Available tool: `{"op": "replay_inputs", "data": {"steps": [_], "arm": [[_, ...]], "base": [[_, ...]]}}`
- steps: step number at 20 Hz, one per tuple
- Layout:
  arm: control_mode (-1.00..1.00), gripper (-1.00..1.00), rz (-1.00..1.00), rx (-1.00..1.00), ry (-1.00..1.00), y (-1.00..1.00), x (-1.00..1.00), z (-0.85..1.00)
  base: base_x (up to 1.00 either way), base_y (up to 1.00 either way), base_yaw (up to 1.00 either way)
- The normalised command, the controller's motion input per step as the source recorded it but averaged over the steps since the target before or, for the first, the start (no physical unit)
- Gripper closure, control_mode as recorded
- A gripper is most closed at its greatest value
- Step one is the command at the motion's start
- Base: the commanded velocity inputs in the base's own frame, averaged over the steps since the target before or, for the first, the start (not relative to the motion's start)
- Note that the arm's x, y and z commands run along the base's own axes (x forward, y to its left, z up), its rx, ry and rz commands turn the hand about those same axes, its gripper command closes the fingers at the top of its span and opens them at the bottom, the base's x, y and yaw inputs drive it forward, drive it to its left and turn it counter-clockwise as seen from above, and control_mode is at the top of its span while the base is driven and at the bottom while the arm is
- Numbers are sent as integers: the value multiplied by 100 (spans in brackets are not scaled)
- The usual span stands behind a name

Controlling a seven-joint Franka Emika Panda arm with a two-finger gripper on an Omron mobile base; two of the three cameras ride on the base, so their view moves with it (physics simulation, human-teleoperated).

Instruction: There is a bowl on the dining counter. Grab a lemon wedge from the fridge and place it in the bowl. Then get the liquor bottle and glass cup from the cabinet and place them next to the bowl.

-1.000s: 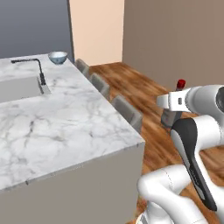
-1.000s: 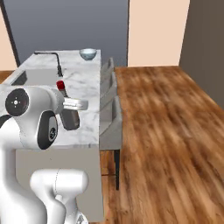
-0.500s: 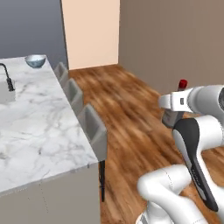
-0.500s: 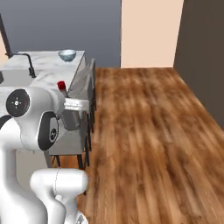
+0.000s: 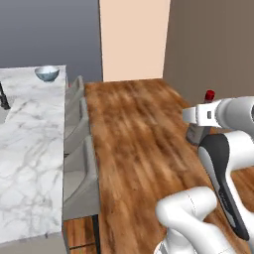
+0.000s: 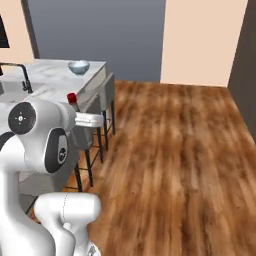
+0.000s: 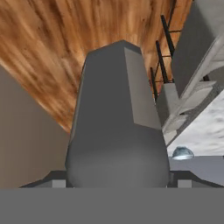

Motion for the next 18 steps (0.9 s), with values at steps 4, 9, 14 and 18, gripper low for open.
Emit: {"op": "replay_inputs", "data": {"steps": [4, 9, 14, 18], "arm": [[100, 100, 0, 0, 0, 0, 0, 0], [100, 100, 0, 0, 0, 0, 0, 0], [100, 100, 0, 0, 0, 0, 0, 0], [100, 100, 0, 0, 0, 0, 0, 0]], "base": [[100, -70, 44], [100, -67, 45], [98, -66, 45], [98, -68, 45]]}}
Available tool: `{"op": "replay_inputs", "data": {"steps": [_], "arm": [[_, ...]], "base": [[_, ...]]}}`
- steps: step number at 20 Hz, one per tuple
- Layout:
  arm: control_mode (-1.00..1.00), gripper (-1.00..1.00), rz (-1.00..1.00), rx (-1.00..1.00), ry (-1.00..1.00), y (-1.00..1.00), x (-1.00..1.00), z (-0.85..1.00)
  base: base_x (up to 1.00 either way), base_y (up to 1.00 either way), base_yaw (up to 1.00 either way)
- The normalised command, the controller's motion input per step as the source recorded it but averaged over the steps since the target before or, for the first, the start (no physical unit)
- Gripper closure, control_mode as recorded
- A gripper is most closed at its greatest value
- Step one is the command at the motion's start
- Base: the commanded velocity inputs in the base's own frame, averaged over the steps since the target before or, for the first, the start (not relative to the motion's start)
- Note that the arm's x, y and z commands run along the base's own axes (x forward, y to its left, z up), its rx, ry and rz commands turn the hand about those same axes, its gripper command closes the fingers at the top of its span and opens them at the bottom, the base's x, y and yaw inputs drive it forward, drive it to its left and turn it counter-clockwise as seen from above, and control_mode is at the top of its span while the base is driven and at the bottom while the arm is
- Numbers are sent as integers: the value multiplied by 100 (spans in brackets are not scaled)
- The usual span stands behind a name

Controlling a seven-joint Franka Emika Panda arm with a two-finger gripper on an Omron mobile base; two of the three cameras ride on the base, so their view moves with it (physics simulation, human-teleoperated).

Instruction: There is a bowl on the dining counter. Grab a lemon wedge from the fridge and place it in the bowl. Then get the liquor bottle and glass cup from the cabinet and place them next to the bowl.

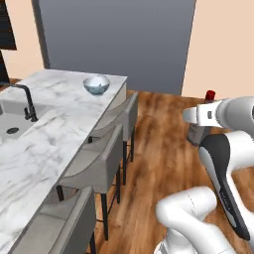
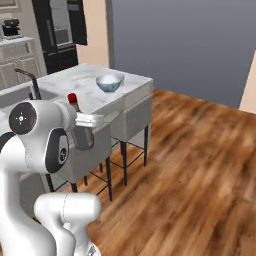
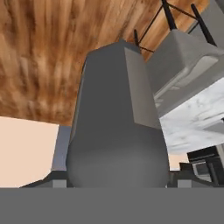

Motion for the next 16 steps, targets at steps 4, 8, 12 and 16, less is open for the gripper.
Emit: {"op": "replay_inputs", "data": {"steps": [4, 8, 12, 16], "arm": [[100, 100, 0, 0, 0, 0, 0, 0], [100, 100, 0, 0, 0, 0, 0, 0], [100, 100, 0, 0, 0, 0, 0, 0], [100, 100, 0, 0, 0, 0, 0, 0]], "base": [[94, -68, 46], [87, -69, 46], [82, -70, 47], [76, -73, 47]]}}
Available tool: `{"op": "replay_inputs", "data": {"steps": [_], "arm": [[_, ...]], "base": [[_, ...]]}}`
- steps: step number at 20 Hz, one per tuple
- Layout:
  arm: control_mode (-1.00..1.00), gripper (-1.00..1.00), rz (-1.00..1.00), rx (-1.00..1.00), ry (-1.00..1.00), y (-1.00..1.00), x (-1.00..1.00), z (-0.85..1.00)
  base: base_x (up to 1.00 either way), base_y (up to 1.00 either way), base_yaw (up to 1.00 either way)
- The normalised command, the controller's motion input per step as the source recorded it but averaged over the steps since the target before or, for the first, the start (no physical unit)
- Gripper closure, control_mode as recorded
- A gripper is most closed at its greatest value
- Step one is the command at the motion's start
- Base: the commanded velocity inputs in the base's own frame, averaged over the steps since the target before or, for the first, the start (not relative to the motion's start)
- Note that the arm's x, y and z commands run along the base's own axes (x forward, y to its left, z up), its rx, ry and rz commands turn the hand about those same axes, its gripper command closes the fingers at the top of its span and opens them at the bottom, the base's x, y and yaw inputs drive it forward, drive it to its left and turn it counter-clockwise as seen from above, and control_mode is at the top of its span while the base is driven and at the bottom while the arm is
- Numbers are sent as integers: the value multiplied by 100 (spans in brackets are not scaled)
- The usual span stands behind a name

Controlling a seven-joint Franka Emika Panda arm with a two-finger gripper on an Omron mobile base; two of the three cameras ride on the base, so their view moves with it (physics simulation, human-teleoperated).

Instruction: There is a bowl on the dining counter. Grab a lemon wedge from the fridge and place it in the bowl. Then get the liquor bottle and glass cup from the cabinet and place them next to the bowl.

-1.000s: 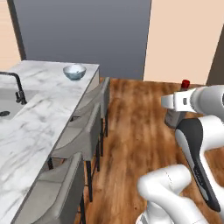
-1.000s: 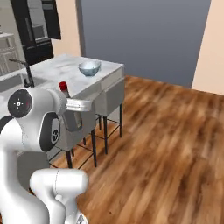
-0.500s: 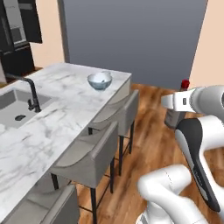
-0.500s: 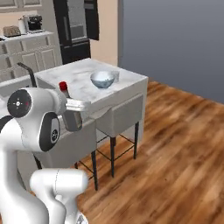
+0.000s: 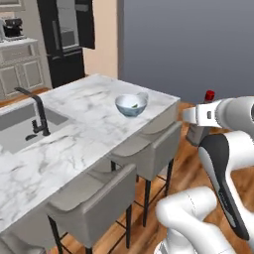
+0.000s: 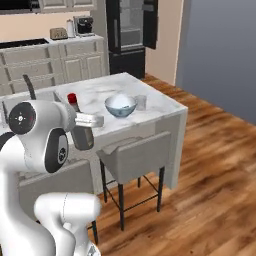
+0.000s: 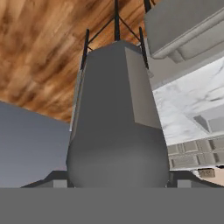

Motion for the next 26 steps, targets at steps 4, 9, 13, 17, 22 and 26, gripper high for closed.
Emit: {"op": "replay_inputs", "data": {"steps": [4, 9, 13, 17, 22, 26], "arm": [[100, 100, 0, 0, 0, 0, 0, 0], [100, 100, 0, 0, 0, 0, 0, 0], [100, 100, 0, 0, 0, 0, 0, 0], [100, 100, 0, 0, 0, 0, 0, 0], [100, 100, 0, 0, 0, 0, 0, 0], [100, 100, 0, 0, 0, 0, 0, 0]], "base": [[68, -74, 47], [59, -70, 47], [57, -59, 44], [54, -16, 36], [52, -9, 22], [49, 0, 0]]}}
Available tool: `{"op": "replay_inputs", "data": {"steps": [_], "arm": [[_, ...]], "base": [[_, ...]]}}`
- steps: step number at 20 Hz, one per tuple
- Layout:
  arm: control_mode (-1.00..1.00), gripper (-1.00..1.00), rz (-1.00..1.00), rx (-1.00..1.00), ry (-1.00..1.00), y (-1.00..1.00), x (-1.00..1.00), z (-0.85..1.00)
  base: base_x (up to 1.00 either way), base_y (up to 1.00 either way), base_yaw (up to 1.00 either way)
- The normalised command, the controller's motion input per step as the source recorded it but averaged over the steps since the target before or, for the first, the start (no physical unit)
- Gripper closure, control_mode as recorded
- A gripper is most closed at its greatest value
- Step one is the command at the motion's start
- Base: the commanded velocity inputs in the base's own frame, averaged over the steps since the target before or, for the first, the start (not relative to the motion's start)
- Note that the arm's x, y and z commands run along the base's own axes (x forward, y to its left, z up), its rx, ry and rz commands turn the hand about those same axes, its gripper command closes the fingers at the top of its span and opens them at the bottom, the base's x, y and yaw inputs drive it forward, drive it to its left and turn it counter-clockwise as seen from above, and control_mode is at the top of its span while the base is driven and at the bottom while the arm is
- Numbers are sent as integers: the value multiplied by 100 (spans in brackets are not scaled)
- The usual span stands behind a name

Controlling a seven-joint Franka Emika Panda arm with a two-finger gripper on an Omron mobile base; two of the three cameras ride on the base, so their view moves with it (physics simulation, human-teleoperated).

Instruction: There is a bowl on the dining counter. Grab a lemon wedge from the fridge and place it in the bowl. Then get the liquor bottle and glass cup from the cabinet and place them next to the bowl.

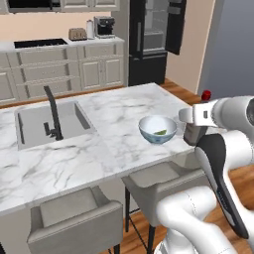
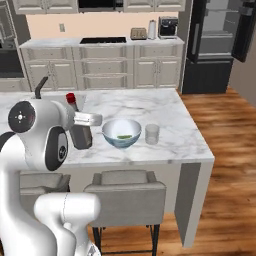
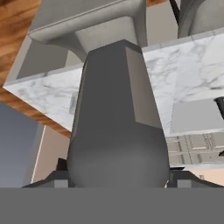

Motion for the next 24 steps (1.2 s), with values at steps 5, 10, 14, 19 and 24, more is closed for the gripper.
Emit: {"op": "replay_inputs", "data": {"steps": [5, 10, 14, 19, 24], "arm": [[100, 100, 0, 0, 0, 0, 0, 0], [-100, 100, 7, 0, 0, 37, 26, -25], [-100, 100, 13, 0, 0, 91, 55, -48], [-100, 100, 16, 0, 0, 78, 75, -54], [-100, 100, 11, 0, 0, 57, 86, -51]], "base": [[43, 0, 0], [14, 2, 0], [0, 0, 0], [0, 0, 0], [0, 0, 0]]}}
